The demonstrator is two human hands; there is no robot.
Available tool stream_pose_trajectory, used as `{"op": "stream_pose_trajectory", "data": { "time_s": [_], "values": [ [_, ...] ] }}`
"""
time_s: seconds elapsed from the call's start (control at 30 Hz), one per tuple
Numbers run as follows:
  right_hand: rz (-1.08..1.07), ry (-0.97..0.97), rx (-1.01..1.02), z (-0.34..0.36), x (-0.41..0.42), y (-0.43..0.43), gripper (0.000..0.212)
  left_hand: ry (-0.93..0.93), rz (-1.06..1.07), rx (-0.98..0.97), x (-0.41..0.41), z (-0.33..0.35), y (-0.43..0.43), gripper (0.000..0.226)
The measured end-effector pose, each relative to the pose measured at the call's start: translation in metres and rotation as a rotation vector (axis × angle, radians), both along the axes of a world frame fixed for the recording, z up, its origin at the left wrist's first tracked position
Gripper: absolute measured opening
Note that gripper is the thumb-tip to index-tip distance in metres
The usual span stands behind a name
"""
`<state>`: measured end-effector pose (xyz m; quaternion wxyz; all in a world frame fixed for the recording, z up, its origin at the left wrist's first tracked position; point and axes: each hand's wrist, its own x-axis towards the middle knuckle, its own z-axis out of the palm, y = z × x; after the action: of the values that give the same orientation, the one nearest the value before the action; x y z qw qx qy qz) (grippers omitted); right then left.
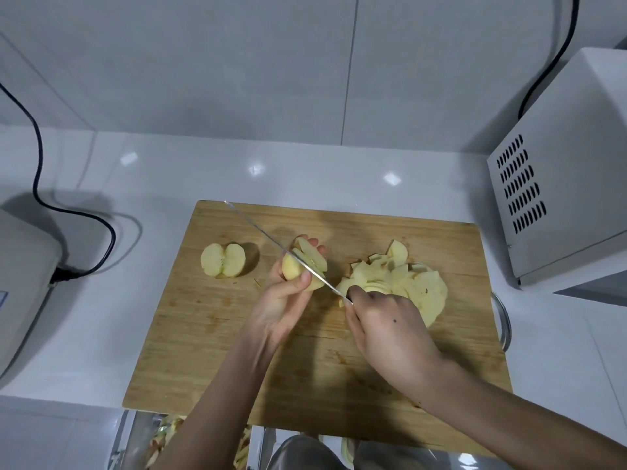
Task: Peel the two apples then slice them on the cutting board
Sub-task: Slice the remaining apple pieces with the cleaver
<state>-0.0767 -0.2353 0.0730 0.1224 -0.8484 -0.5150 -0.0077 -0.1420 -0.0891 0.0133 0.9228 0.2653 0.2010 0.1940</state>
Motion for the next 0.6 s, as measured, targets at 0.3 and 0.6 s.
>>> {"op": "stream_pose_trajectory", "data": {
  "time_s": [0.3, 0.6],
  "values": [
    [0.058, 0.043, -0.017, -0.006, -0.015, 0.012, 0.027, 0.063, 0.156, -0.081, -0.025, -0.010, 0.006, 0.080],
    [0.129, 0.354, 0.042, 0.000, -0.013, 0.010, 0.019, 0.067, 0.166, -0.245, -0.072, -0.016, 0.012, 0.088]
  ]
}}
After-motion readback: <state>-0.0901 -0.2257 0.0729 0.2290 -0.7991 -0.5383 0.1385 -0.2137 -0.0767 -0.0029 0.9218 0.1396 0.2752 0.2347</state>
